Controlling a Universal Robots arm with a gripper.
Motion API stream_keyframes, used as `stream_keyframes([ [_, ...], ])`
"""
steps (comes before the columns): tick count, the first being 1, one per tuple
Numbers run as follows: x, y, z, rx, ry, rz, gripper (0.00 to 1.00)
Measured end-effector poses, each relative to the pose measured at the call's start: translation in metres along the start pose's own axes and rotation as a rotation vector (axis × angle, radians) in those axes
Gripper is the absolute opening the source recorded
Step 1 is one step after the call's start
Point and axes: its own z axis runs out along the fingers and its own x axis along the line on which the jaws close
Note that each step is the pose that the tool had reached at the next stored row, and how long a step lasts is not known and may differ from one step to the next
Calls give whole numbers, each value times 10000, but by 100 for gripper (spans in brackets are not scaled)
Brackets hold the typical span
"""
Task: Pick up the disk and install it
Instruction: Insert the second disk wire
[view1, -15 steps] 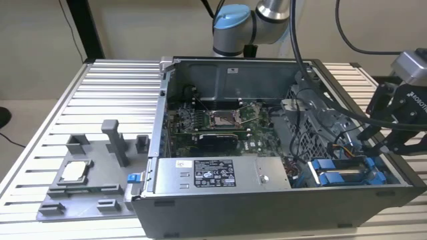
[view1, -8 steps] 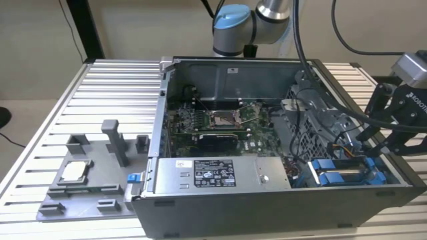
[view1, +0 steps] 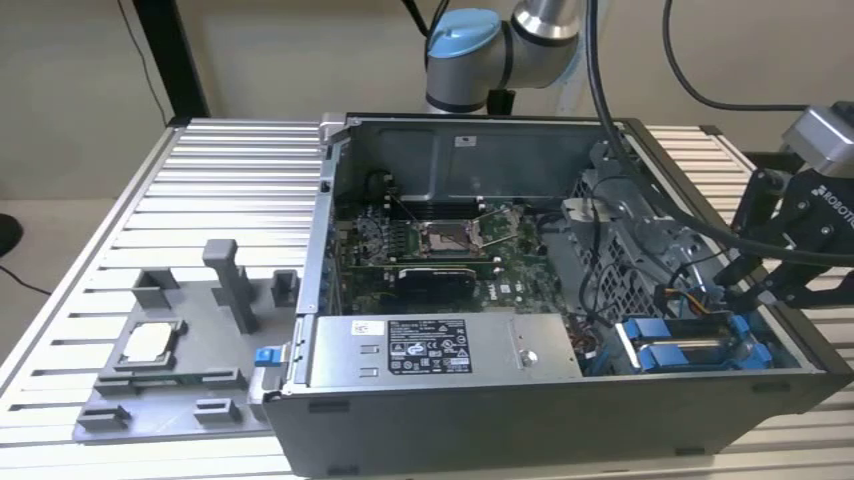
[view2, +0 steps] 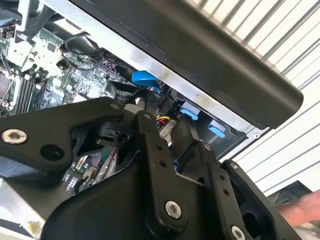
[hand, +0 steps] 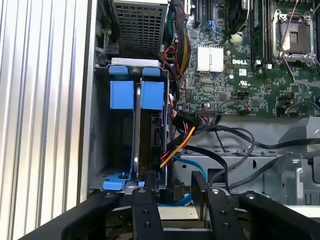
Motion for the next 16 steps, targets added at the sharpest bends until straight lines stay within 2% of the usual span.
stream_keyframes([
  [6,2,-3,14,1,-19,-7,100],
  [7,2,-4,17,1,-62,-16,100],
  [10,0,-5,26,3,-267,-50,100],
  [11,0,-5,26,3,-288,-54,100],
  [16,0,-5,27,4,-289,-54,100],
])
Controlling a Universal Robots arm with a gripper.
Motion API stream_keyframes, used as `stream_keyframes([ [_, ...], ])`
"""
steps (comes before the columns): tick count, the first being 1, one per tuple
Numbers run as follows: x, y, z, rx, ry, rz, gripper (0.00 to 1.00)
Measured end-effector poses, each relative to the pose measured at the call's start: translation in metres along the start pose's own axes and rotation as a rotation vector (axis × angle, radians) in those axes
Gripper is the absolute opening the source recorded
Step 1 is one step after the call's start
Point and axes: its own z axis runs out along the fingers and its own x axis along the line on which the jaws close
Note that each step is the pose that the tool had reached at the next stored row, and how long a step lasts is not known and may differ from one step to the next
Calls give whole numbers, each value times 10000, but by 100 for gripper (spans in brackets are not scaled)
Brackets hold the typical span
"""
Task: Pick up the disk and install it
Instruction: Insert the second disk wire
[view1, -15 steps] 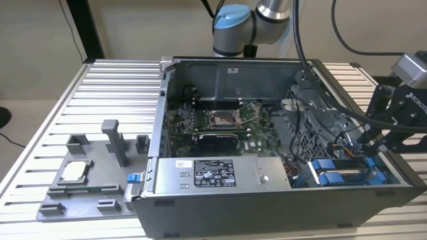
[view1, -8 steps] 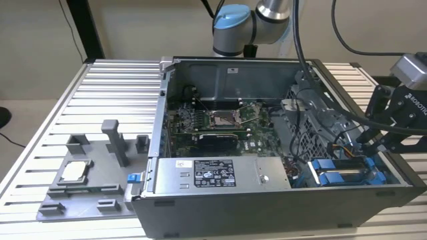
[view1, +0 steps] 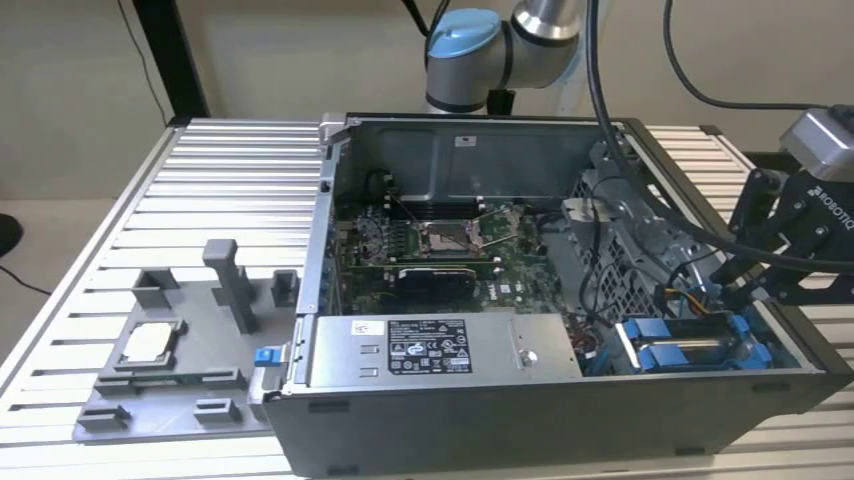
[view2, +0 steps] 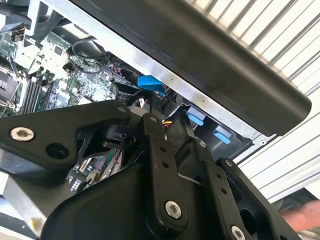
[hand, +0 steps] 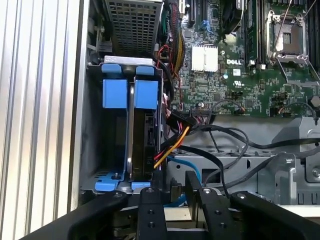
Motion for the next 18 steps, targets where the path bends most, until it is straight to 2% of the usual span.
stream_keyframes([
  [1,0,0,0,0,0,0,100],
  [2,0,0,0,0,0,0,0],
  [18,-1,11,-7,0,0,0,0],
])
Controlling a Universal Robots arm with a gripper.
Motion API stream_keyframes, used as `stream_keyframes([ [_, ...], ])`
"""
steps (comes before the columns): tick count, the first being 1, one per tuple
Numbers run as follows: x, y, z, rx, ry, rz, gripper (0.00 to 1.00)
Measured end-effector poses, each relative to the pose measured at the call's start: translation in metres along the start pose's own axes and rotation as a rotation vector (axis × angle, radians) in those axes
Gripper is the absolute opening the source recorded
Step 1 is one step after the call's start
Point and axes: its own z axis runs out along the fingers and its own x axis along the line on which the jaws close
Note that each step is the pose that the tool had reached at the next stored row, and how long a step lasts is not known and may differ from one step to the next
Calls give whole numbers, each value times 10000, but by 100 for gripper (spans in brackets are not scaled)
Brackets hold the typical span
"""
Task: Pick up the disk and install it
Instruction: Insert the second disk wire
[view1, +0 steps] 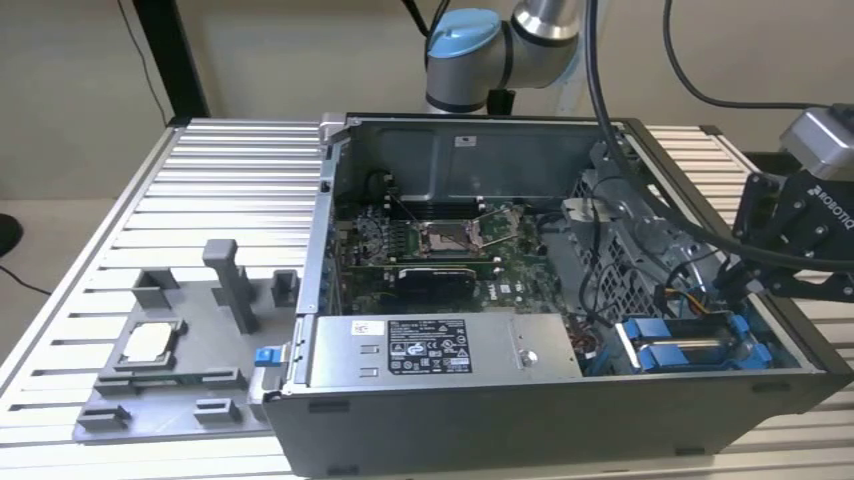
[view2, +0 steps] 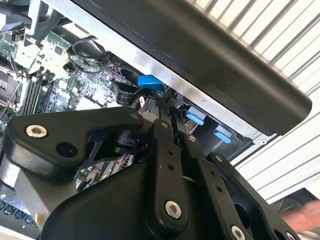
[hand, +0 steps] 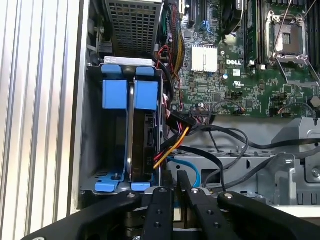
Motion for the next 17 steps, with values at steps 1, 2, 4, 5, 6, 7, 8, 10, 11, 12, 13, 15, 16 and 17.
stream_keyframes([
  [1,-1,5,-7,0,2,1,0],
  [2,-1,11,-13,0,1,0,0],
  [4,-4,35,-30,0,0,2,0],
  [5,-6,56,-37,1,-2,6,0],
  [6,-7,81,-41,2,-3,11,0],
  [7,-8,106,-43,2,-2,19,0],
  [8,-8,131,-45,3,-3,26,0],
  [10,-10,182,-46,5,-7,40,0],
  [11,-11,206,-49,6,-9,47,0],
  [12,-12,229,-51,7,-9,54,0],
  [13,-13,253,-53,7,-10,61,0],
  [15,-15,298,-56,9,-13,71,0],
  [16,-15,321,-59,9,-13,76,0],
  [17,-16,346,-61,10,-12,78,0],
])
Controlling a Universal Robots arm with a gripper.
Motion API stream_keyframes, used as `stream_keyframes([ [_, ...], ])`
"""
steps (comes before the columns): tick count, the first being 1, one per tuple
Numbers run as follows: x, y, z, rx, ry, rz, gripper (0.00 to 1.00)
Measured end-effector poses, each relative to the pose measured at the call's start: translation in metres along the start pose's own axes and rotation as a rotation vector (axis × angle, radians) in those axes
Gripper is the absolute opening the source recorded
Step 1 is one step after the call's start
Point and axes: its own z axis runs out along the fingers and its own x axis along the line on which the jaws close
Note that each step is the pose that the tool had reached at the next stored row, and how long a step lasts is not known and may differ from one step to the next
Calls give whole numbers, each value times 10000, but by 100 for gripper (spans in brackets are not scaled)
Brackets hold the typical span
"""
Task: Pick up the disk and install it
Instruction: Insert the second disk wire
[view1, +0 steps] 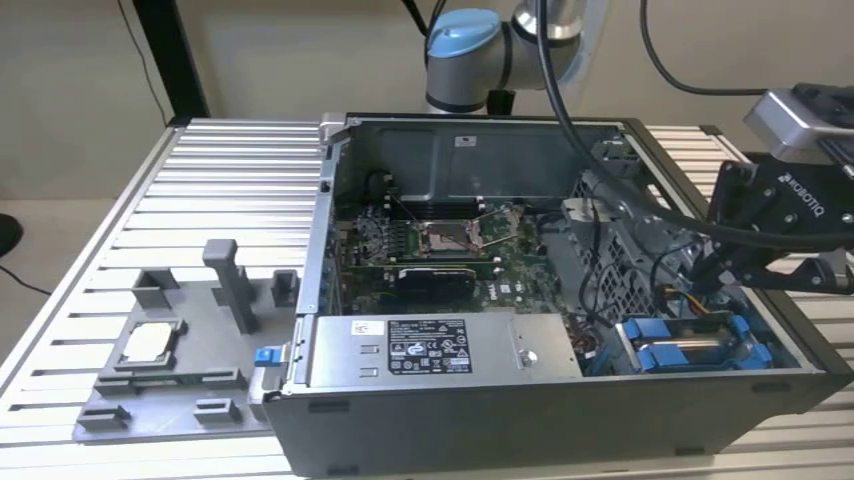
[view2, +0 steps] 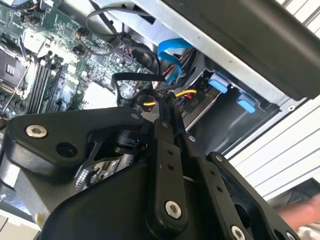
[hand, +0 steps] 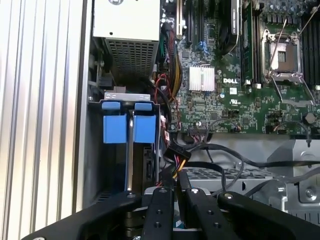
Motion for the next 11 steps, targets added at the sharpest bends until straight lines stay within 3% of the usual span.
stream_keyframes([
  [5,6,122,12,47,7,0,0],
  [11,21,209,26,329,96,-15,0],
])
